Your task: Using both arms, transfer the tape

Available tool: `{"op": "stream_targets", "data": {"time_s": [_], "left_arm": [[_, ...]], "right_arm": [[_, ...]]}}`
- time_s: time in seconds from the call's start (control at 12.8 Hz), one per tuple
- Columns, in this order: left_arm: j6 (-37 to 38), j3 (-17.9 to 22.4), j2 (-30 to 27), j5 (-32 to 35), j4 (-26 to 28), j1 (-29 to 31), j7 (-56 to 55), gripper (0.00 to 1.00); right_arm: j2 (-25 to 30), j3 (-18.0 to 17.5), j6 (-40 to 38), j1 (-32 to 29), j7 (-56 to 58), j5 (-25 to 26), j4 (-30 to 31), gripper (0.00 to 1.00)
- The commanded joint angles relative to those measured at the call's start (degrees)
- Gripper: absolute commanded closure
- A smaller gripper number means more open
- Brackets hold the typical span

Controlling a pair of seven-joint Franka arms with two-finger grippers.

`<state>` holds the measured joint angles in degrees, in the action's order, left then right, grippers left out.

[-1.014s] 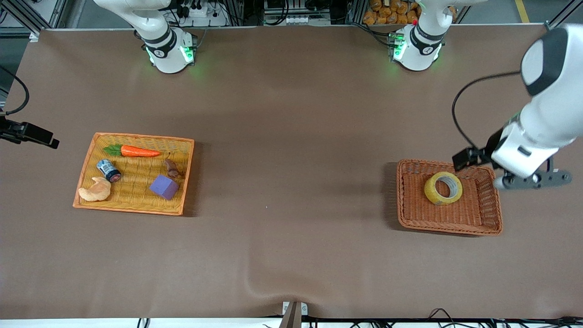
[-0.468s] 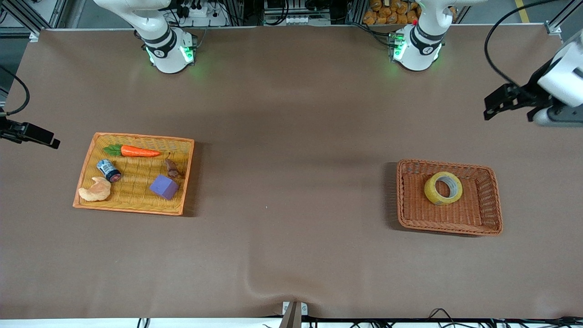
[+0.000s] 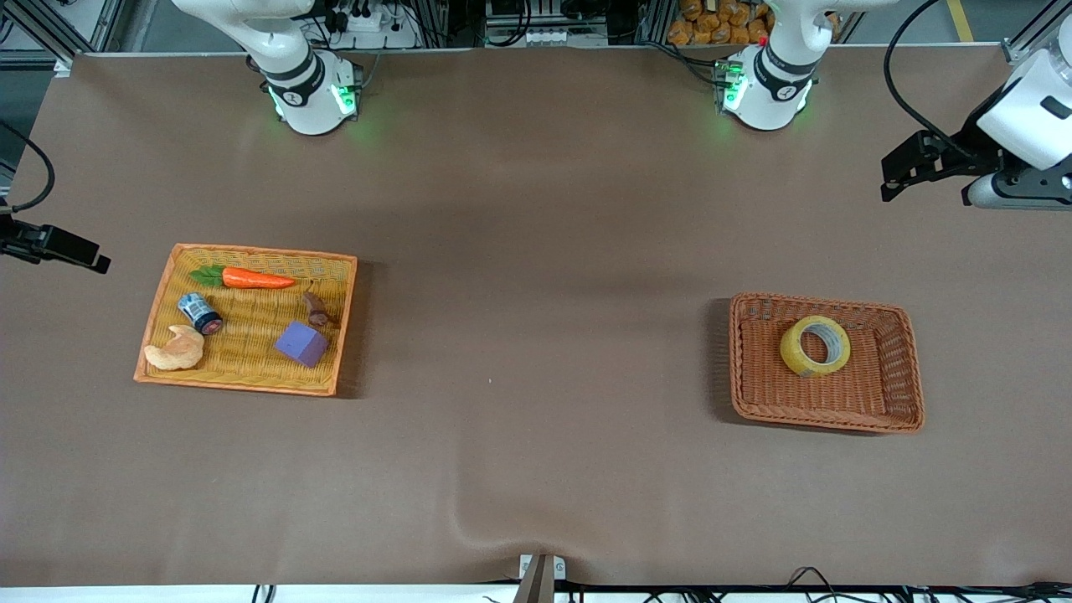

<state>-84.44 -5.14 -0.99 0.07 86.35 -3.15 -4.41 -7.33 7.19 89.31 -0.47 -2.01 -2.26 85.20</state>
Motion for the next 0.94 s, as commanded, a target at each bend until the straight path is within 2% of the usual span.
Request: {"op": "stream_targets", "data": {"time_s": [0.0,0.86], "left_arm": [[0.9,0.2,-0.6,0.0,-0.4,0.1,1.1,0.0],[1.6,0.1,-1.0,-0.2,-0.4,0.4,2.5,0.0]], "right_arm": [[0.3,-0.4,-0.5,-0.5,-0.5,-0.9,-0.1,0.0],[0.3,-0.5,-0.4,-0.5,-0.5,-0.9,-0.1,0.0]]}}
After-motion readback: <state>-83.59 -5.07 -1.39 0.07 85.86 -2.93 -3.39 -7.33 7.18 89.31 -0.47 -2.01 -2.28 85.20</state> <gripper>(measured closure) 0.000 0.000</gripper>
